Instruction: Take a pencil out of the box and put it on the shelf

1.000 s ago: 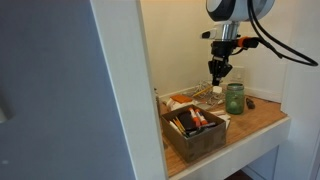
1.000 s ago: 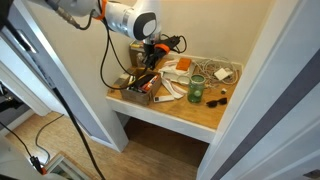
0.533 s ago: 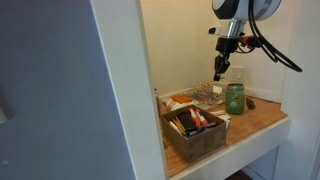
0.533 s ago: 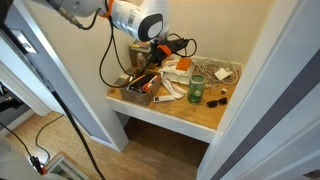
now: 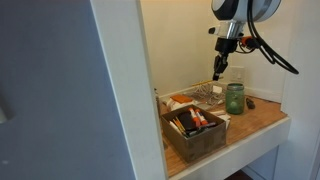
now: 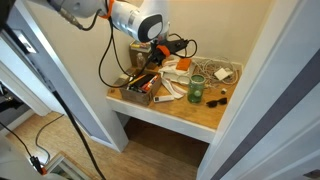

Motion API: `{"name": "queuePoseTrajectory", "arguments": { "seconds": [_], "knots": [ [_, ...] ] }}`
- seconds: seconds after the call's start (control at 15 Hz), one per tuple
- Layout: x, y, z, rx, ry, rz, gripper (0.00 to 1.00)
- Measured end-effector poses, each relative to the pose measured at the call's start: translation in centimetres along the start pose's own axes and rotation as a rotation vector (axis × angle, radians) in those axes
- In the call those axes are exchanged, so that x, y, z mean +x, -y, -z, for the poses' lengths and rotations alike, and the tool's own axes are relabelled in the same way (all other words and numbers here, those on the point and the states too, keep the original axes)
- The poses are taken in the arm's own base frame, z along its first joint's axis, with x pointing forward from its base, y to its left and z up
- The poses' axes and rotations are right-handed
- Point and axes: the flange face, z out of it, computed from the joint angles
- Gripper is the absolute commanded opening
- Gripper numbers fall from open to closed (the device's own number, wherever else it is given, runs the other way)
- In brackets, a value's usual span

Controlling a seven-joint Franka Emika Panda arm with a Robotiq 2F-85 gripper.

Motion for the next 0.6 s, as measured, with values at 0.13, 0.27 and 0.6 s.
{"name": "queuePoseTrajectory", "arguments": {
  "seconds": [0.13, 0.27, 0.6],
  "knots": [
    [-0.1, -0.6, -0.5, -0.045, 0.012, -0.058, 0.02],
    [-0.9, -1.2, -1.6, -0.082, 0.054, -0.113, 0.02],
    [-4.6, -2.7, -5.5, -0.148, 0.127, -0.31, 0.02]
  ]
}}
